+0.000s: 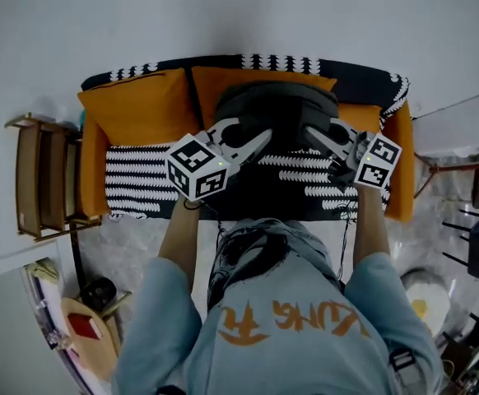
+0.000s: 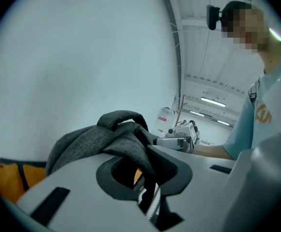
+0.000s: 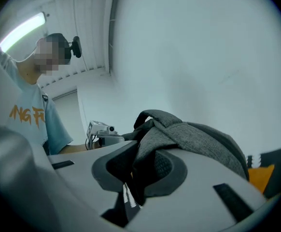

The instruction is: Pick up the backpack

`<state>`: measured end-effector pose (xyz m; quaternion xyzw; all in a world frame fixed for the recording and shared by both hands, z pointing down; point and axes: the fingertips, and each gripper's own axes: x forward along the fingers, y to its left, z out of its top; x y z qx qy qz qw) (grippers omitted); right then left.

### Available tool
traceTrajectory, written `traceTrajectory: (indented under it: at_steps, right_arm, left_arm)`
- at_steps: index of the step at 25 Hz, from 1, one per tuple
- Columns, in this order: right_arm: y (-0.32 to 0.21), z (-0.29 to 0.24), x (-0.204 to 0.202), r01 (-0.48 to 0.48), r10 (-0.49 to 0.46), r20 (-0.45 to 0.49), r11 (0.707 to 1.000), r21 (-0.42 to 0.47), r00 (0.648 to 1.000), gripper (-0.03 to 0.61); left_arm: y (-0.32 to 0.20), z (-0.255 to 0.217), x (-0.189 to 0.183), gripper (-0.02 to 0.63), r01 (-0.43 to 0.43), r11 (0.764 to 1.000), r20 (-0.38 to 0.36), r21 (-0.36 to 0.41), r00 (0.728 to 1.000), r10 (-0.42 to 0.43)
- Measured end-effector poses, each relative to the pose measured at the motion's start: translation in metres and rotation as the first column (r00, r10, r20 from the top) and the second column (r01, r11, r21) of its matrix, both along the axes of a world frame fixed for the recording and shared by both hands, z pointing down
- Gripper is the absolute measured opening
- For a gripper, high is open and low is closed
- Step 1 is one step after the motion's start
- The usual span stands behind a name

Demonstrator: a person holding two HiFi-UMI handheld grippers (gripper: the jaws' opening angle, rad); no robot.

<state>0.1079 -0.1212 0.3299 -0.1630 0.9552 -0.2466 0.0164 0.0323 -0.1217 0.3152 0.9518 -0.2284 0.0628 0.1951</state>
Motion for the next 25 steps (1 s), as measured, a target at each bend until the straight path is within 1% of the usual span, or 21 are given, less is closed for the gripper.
traceTrajectory:
  at_steps: [2,5,9,14,18,25]
  right_arm:
    - [-0.01,-0.027,0.001,0.005,-0.004,-0.013,0.997,0.081,1.0,0.047]
    - [-0.018,-0.056,0.0,0.025,-0.02,-0.034,0.985,0.17,0.999,0.054]
    - [-0.015,-0.084,-0.003,0.036,-0.023,-0.05,0.966,0.258,0.998,0.052]
    - [-0.02,-0.12,-0.001,0.064,-0.047,-0.057,0.933,0.354,0.997,0.052]
    - [-0.03,-0.136,-0.002,0.075,-0.055,-0.06,0.909,0.409,0.997,0.049]
    - [-0.044,-0.145,-0.002,0.08,-0.056,-0.067,0.897,0.434,0.996,0.048]
  left_arm:
    - [-0.011,-0.026,0.0,0.063,0.001,0.997,-0.002,0.073,1.0,-0.001]
    - [-0.02,-0.05,-0.004,0.063,-0.009,0.99,0.009,0.142,1.0,0.008]
    - [-0.014,-0.079,-0.007,0.063,-0.021,0.975,-0.005,0.223,1.0,0.023]
    - [-0.018,-0.117,-0.009,0.064,-0.035,0.945,-0.018,0.327,0.999,0.044]
    - [-0.026,-0.134,-0.009,0.064,-0.026,0.927,-0.013,0.374,0.999,0.034]
    - [-0.039,-0.145,-0.009,0.064,-0.02,0.915,-0.004,0.402,1.0,0.023]
